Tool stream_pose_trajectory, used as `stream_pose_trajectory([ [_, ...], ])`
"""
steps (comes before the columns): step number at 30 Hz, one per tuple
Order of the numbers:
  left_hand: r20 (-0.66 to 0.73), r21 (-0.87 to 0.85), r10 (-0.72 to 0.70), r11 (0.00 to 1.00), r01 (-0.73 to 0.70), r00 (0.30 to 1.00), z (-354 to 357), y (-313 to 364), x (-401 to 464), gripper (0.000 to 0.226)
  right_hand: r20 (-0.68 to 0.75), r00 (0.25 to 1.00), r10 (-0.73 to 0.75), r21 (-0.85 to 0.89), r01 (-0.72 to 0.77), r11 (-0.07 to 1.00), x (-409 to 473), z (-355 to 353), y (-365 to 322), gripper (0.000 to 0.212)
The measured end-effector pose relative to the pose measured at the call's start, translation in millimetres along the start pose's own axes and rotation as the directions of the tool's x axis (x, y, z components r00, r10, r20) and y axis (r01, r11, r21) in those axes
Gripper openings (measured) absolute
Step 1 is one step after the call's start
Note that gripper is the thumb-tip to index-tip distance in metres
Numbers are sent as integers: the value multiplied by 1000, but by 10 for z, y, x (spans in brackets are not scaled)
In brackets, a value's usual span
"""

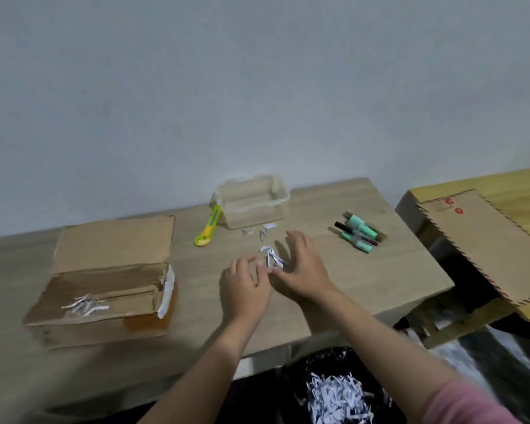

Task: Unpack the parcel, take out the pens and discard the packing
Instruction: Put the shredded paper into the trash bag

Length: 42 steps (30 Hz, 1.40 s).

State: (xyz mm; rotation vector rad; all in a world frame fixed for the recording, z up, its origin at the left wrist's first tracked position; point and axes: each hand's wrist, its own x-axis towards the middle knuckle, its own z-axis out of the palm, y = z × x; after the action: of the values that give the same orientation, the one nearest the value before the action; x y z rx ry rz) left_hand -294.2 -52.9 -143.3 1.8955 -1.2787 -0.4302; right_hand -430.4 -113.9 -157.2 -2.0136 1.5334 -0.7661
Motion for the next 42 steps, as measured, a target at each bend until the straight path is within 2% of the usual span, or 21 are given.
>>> stream_pose_trajectory([
  [2,-14,98,5,995,-3,1000,44,-238,189,48,94,993,-65,-183,82,980,177,171,43,112],
  [4,-1,217,-18,976,17,1000,46,-426,292,53,124,984,-127,-286,158,945,361,293,55,116],
  [7,-31,324,-60,944,67,998,77,-549,355,66,167,980,-106,-315,154,937,610,396,17,117],
  [10,-19,362,-24,932,29,1000,143,-583,403,60,130,976,-177,-312,209,927,755,503,-31,104],
  [12,-9,337,-12,941,14,1000,149,-637,440,57,84,963,-256,-301,270,915,793,583,-56,89],
  [16,-42,217,-60,974,68,997,96,-598,471,62,105,948,-301,-287,319,903,861,659,-61,66],
  [20,-80,19,-118,993,120,990,-12,-500,438,57,112,883,-457,-75,466,882,846,673,-21,33],
  [22,-60,-41,-146,989,144,987,-76,-487,394,51,66,888,-455,20,455,890,784,658,-40,35],
  [24,-22,-23,-136,990,136,990,-141,-494,331,49,50,896,-442,65,439,896,738,637,-86,46],
  [27,20,62,-91,994,90,996,-253,-581,205,48,220,861,-459,19,467,884,698,626,-210,67],
  [29,63,129,-76,989,67,995,-326,-680,100,50,366,821,-438,-62,491,869,642,641,-303,60],
  [32,114,212,-59,977,34,992,-392,-798,-27,55,428,788,-444,-65,516,854,466,696,-321,43],
  [34,121,224,-60,974,31,991,-399,-831,-45,57,404,773,-490,-7,538,843,308,715,-284,37],
  [36,103,199,-70,979,49,992,-389,-850,-43,57,317,788,-528,55,540,840,139,711,-224,26],
  [39,68,181,-46,983,33,997,-385,-862,-70,56,181,815,-551,-19,563,826,-109,640,-170,10],
  [42,87,203,-69,978,50,994,-431,-781,-65,58,50,826,-561,-139,562,815,-272,558,-148,22],
])
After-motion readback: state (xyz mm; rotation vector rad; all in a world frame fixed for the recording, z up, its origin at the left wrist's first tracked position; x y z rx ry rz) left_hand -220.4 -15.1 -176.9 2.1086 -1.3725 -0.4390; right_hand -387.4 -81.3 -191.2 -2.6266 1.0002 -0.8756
